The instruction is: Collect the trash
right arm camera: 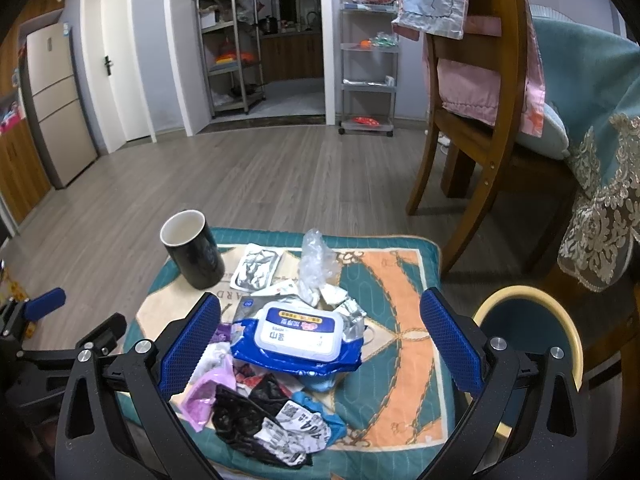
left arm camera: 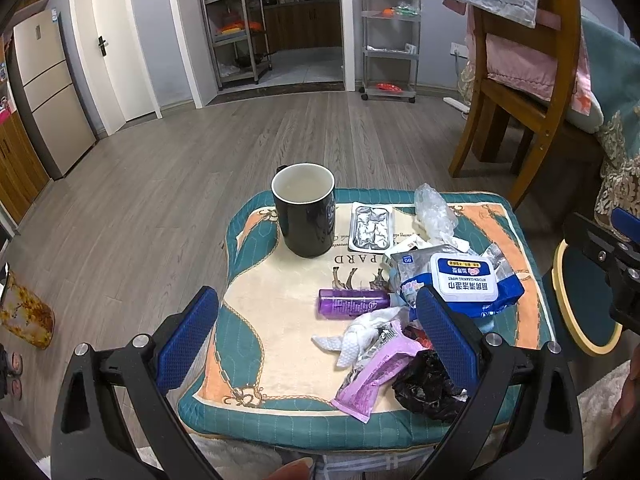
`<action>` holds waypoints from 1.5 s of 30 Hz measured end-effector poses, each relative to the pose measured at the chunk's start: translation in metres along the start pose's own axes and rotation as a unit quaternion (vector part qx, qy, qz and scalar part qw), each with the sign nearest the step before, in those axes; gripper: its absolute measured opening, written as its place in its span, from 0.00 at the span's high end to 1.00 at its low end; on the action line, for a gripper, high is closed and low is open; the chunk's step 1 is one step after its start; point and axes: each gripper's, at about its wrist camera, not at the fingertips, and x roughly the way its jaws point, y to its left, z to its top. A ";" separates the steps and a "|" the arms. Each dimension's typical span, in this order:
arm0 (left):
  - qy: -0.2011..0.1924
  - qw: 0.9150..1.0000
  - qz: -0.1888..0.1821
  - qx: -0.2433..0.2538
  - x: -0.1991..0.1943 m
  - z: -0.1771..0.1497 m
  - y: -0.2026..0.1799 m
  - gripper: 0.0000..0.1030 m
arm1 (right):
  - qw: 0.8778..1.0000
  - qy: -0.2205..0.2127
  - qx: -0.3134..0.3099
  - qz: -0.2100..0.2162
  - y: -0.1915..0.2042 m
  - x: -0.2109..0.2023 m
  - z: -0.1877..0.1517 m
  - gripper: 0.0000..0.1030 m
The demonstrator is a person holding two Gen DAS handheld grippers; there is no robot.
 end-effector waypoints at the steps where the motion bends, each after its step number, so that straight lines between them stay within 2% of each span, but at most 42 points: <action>1: 0.001 1.000 0.000 0.000 0.000 -0.001 0.000 0.06 | 1.000 0.000 -0.001 -0.001 0.000 0.000 0.000 0.03; 40: -0.002 1.000 0.000 0.004 -0.002 0.002 0.001 0.06 | 1.000 0.003 0.008 0.000 -0.005 0.001 -0.001 0.04; 45: -0.005 1.000 -0.010 0.003 -0.003 0.004 0.001 0.06 | 1.000 0.001 0.007 -0.001 -0.006 0.001 0.000 0.04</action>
